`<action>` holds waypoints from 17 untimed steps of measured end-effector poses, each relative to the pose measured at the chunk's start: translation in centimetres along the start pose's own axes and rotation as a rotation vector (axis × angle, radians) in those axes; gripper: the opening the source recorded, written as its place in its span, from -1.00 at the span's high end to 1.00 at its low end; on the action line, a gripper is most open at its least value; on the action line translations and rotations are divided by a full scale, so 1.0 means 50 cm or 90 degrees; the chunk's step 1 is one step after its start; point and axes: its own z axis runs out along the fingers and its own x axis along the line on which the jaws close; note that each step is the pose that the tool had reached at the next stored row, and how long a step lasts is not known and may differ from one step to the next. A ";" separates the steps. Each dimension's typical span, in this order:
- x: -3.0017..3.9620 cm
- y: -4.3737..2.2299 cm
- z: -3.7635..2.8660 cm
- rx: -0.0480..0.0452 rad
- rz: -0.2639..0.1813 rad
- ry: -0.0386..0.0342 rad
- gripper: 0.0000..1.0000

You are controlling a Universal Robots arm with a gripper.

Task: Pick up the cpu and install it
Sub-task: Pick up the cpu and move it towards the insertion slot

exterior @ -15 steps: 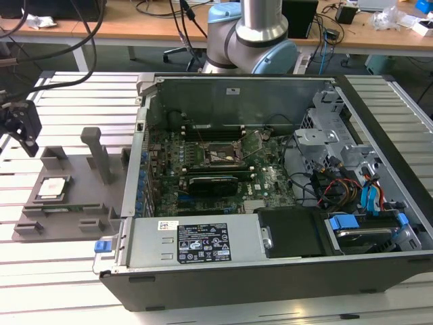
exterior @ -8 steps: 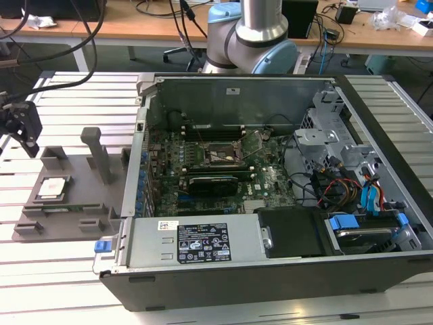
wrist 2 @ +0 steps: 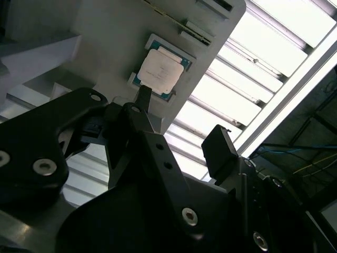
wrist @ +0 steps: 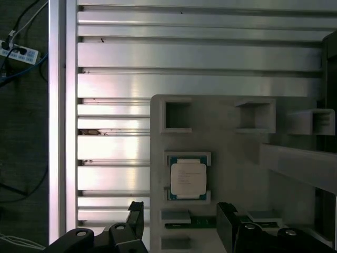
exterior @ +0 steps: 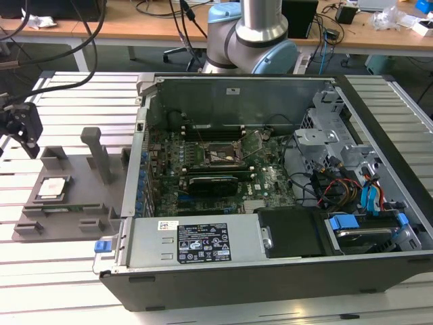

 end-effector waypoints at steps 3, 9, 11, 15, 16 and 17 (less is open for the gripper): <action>0.000 0.000 0.003 0.0000 0.000 0.0000 -0.33; 0.000 0.000 0.007 0.0000 0.000 0.0000 -0.33; 0.000 0.000 0.009 0.0000 0.000 0.0000 -0.33; 0.000 0.000 0.013 0.0000 0.000 0.0000 -0.33; 0.000 0.000 0.014 0.0000 0.000 0.0000 -0.33; 0.000 0.000 0.016 0.0000 0.000 0.0000 -0.33</action>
